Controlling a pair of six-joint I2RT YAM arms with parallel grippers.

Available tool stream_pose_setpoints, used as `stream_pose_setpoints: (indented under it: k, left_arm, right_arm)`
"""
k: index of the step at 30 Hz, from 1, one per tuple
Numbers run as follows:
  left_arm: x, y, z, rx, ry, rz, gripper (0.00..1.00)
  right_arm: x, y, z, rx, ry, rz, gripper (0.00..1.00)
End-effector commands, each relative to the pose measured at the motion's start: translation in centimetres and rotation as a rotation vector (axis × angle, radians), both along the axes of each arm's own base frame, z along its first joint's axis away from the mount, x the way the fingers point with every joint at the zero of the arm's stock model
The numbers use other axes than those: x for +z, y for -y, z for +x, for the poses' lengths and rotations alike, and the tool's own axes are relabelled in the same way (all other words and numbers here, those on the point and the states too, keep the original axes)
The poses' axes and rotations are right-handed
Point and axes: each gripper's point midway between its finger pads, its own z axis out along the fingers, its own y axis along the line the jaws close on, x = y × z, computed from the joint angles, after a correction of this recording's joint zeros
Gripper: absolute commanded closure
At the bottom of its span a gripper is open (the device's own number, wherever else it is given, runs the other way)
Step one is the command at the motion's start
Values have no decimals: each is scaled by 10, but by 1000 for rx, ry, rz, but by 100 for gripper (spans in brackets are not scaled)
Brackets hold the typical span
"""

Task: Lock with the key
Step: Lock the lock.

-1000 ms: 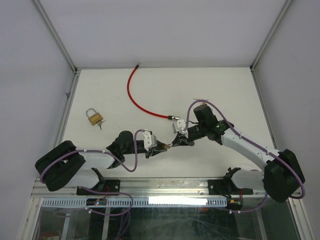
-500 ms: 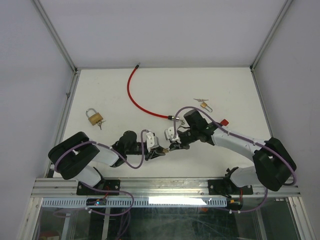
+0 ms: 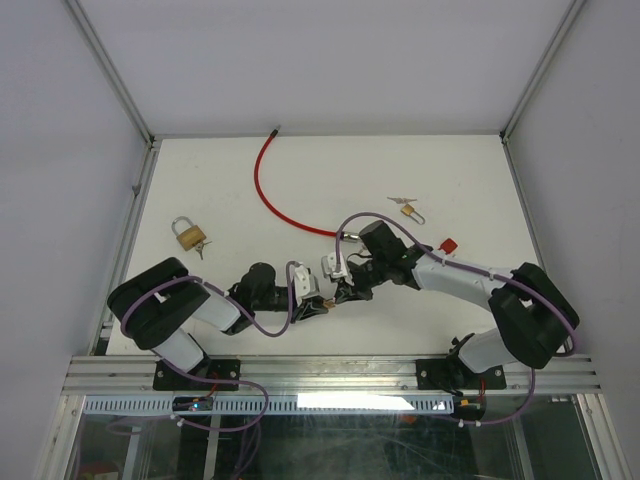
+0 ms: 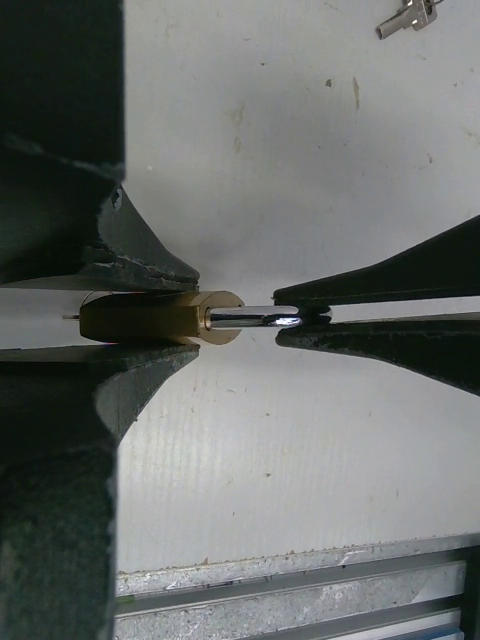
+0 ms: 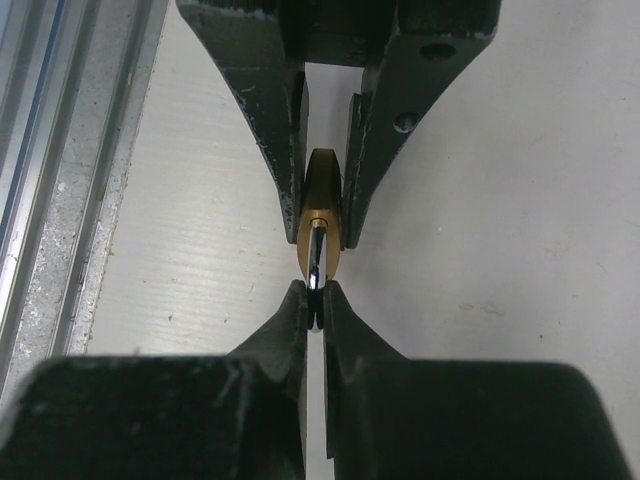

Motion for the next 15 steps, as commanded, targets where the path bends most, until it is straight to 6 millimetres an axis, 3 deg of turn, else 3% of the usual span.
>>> stream_pose_setpoints:
  k: [1,15]
  left_arm:
    - [67,25,33,30,274,-199,100]
    - [59,20,38,61,291,-170,100]
  right_arm:
    - [7,-35,-14,89,-6,96,100]
    - [-28,-37,-41,178,-65,-2,100]
